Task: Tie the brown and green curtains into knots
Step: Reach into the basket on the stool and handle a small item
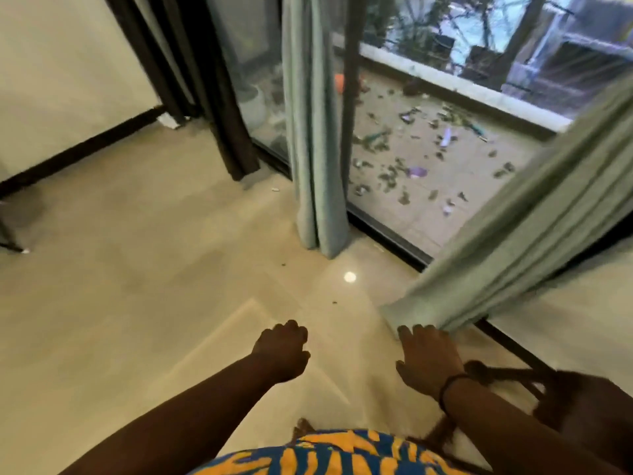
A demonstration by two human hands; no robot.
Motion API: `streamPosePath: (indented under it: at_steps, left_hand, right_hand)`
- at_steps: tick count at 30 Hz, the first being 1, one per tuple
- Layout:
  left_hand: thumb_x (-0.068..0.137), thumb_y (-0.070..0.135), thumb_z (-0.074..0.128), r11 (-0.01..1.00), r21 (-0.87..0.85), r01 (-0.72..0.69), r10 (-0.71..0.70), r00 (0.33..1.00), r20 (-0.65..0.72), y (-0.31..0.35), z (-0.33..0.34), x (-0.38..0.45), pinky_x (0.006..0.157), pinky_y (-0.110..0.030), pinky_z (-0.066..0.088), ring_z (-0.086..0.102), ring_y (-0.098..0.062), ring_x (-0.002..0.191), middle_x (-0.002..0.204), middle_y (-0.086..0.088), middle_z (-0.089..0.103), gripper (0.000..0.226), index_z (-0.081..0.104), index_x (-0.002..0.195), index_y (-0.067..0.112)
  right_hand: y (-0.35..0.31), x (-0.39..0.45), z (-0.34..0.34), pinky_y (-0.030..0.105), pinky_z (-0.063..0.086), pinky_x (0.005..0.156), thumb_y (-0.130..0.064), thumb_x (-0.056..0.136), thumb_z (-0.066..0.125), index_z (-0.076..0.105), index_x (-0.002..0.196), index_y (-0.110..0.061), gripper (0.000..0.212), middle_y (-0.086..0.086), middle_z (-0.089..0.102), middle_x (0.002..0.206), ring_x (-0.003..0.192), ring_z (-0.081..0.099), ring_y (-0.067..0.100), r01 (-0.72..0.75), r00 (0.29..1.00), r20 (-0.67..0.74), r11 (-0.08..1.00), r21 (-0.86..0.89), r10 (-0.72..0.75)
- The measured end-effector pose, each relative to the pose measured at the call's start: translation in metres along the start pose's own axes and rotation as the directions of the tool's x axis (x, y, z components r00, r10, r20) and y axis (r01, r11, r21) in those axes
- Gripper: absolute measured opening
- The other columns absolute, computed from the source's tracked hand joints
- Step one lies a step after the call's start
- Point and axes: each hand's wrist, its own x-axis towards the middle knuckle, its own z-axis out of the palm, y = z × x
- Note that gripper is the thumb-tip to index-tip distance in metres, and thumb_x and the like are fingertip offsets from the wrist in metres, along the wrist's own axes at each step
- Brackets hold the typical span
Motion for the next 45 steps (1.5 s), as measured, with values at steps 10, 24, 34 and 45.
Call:
streamPosePath:
  at_steps: [10,24,34,45]
  left_hand:
    - [0.093,0.043,0.046,0.977,-0.140,0.163,-0.172,0.983,-0.059,-0.118,-0.100,0.097,0.098,-0.038,0.041,0.048,-0.026,0.119,0.135,-0.004,0.045,0.043,0.046,0.129,0.019]
    - [0.093,0.043,0.047,0.947,-0.166,0.274,-0.286,0.957,-0.047,-0.240,-0.303,0.280,0.096,-0.038,0.040,0.048,-0.027,0.120,0.133,-0.005,0.046,0.042,0.046,0.129,0.020]
    - [0.093,0.043,0.048,0.996,-0.082,0.044,-0.042,0.999,0.026,-0.324,-0.377,0.462,0.093,-0.038,0.041,0.049,-0.028,0.117,0.132,-0.005,0.046,0.043,0.047,0.129,0.021]
    - [0.092,0.043,0.047,0.977,0.159,-0.139,0.105,0.973,0.206,-0.387,-0.431,0.614,0.099,-0.037,0.040,0.047,-0.027,0.121,0.133,-0.004,0.046,0.042,0.046,0.128,0.021]
  right_hand:
    - [-0.083,0.184,-0.129,0.041,0.036,0.092,-0.044,0.087,0.044,0.036,0.132,-0.019,0.052,0.007,0.048,0.127,0.117,0.043,0.028,0.230,0.966,-0.095,0.966,-0.121,-0.242]
    - [-0.138,0.474,-0.319,0.040,0.039,0.094,-0.051,0.083,0.050,0.035,0.134,-0.020,0.061,0.007,0.049,0.128,0.119,0.043,0.027,0.407,0.886,-0.223,0.912,-0.050,-0.407]
    - [-0.144,0.618,-0.368,0.055,0.006,0.113,-0.034,0.085,0.047,0.036,0.139,-0.016,0.058,0.020,0.038,0.144,0.138,0.024,0.040,0.163,0.960,-0.185,0.958,-0.234,-0.209]
    - [-0.112,0.680,-0.335,0.067,-0.002,0.108,-0.025,0.093,0.030,0.032,0.141,-0.011,0.050,0.024,0.023,0.150,0.137,0.017,0.047,-0.322,0.890,0.240,0.908,-0.268,0.387]
